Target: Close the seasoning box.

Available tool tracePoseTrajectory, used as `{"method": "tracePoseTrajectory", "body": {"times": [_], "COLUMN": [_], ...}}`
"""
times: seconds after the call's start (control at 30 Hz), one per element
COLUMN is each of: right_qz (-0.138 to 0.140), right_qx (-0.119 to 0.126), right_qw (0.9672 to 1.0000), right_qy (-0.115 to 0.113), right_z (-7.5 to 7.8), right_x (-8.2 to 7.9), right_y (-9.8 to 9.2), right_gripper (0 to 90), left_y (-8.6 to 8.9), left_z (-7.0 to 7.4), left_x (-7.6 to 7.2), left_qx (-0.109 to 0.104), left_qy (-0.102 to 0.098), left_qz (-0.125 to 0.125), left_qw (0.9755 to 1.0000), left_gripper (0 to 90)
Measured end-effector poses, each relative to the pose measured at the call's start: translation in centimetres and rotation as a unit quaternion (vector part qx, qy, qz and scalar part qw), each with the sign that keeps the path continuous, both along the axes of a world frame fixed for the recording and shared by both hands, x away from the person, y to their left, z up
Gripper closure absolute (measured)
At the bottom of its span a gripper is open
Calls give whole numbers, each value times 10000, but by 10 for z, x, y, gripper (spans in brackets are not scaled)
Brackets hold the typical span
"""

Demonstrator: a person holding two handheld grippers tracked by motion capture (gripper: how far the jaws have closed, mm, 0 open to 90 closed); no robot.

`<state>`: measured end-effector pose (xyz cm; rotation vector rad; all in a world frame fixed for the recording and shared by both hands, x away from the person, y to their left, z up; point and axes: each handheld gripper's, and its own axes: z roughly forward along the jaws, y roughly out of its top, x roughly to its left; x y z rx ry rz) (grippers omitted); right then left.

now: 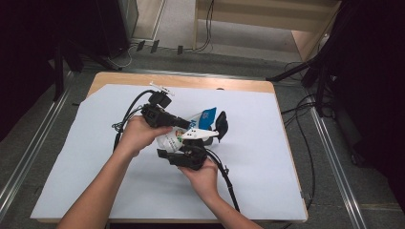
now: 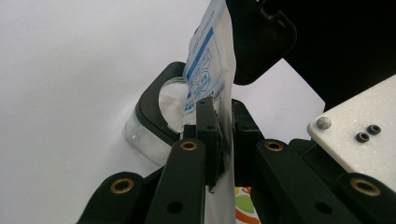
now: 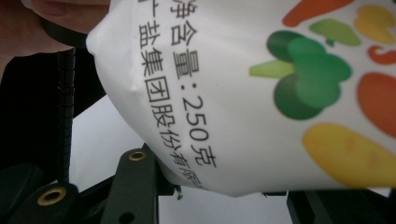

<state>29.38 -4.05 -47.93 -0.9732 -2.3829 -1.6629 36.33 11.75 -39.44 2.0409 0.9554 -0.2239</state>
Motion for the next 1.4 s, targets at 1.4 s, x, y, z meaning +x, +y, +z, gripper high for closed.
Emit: {"method": "tracePoseTrajectory", "body": {"times": [1.4], "right_qz": [46], "right_qx": [20], "right_qw": [10000], "right_qy": [-24], "right_z": [2], "right_x": [0], "right_y": [0], "right_gripper": [595], "left_y": [-6], "left_z": [10], "left_x": [0], "left_qx": [360], "left_qy": [-30], "left_qz": [-45], "left_qw": [9993], "left_gripper": [866]}}
